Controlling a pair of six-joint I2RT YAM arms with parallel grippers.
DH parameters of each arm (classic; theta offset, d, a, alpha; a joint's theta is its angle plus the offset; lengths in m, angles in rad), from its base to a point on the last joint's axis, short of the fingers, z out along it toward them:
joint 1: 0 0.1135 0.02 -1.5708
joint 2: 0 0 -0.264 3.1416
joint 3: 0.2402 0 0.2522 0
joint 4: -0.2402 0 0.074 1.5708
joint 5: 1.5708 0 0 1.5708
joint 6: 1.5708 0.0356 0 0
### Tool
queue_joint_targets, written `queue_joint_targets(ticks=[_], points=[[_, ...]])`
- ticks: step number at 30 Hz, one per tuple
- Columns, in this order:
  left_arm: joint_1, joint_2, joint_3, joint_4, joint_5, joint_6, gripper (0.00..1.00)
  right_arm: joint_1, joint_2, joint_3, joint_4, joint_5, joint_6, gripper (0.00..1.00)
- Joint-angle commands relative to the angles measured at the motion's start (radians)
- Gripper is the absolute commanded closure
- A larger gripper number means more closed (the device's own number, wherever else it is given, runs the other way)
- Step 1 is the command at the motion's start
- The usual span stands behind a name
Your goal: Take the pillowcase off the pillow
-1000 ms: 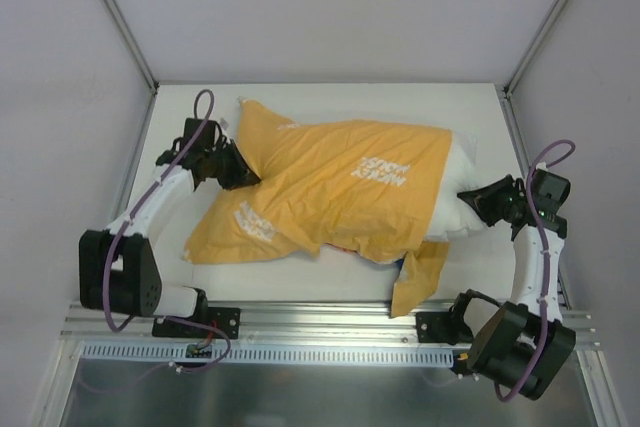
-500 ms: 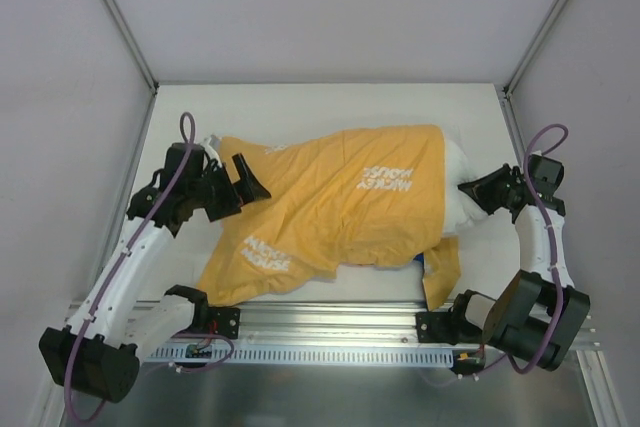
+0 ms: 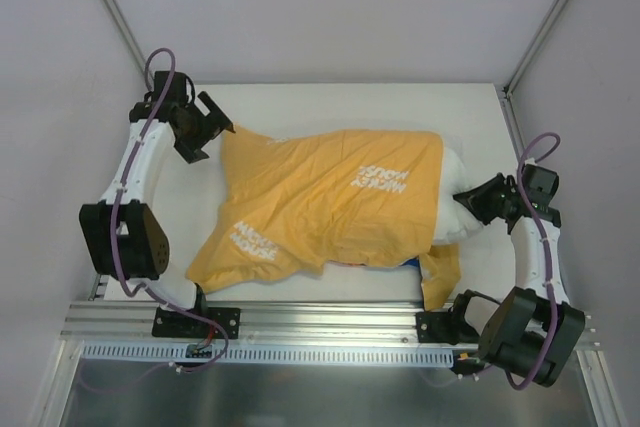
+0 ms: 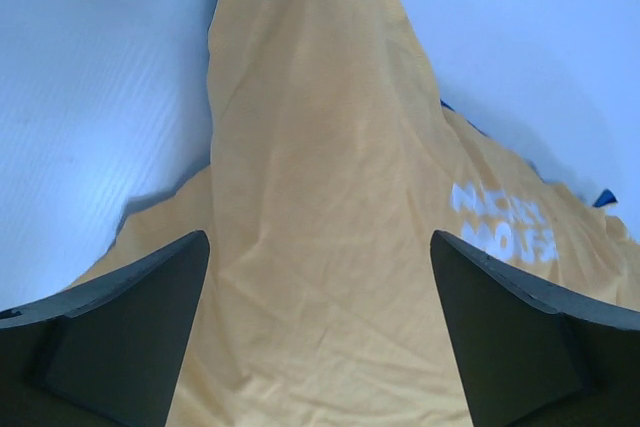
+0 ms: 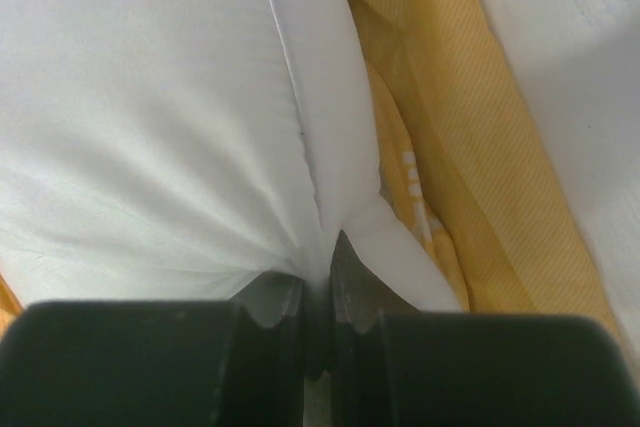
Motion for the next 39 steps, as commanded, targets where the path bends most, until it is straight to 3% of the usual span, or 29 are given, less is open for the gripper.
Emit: queue_joint_targets(ticks=[1, 7, 9, 10, 11, 14, 15, 19, 22, 27, 34, 39], points=[[-0.001, 0.147, 0.134, -0.021, 0.024, 0.033, 0.05, 0.015, -0.043, -0.016, 0.001, -0.013, -0.017, 0.99], [-0.003, 0.397, 0.279, -0.021, 0.051, 0.017, 0.05, 0.024, -0.061, -0.028, -0.021, -0.013, -0.035, 0.99], [-0.004, 0.488, 0.322, -0.019, 0.082, 0.004, 0.09, 0.027, -0.061, -0.03, -0.024, -0.013, -0.037, 0.99], [-0.009, 0.512, 0.332, -0.021, 0.097, 0.003, 0.15, 0.03, -0.06, -0.03, -0.025, -0.013, -0.041, 0.99], [-0.023, 0.547, 0.343, -0.018, 0.104, 0.009, 0.42, 0.032, -0.061, -0.031, -0.027, -0.01, -0.045, 0.99], [-0.032, 0.551, 0.314, -0.019, 0.096, 0.012, 0.93, 0.033, -0.043, -0.031, -0.035, 0.002, -0.063, 0.99], [-0.065, 0.537, 0.294, -0.019, 0.09, 0.01, 1.0, 0.032, -0.037, -0.027, -0.038, 0.005, -0.066, 0.99], [-0.095, 0.404, 0.127, -0.015, 0.004, 0.007, 1.0, 0.033, -0.026, -0.051, -0.036, 0.002, -0.066, 0.99], [-0.079, 0.228, -0.063, 0.002, -0.068, -0.003, 1.0, 0.056, -0.119, -0.148, -0.013, 0.001, -0.04, 0.99], [-0.04, 0.043, -0.177, 0.008, -0.067, 0.018, 1.0, 0.073, -0.274, -0.189, -0.134, 0.062, -0.1, 0.99], [0.239, -0.257, -0.352, 0.025, 0.059, 0.033, 1.0, 0.067, -0.463, -0.142, -0.279, 0.214, -0.123, 0.99], [0.367, -0.28, -0.347, 0.019, 0.163, 0.044, 1.0, 0.013, -0.535, -0.162, -0.309, 0.28, -0.077, 0.99]])
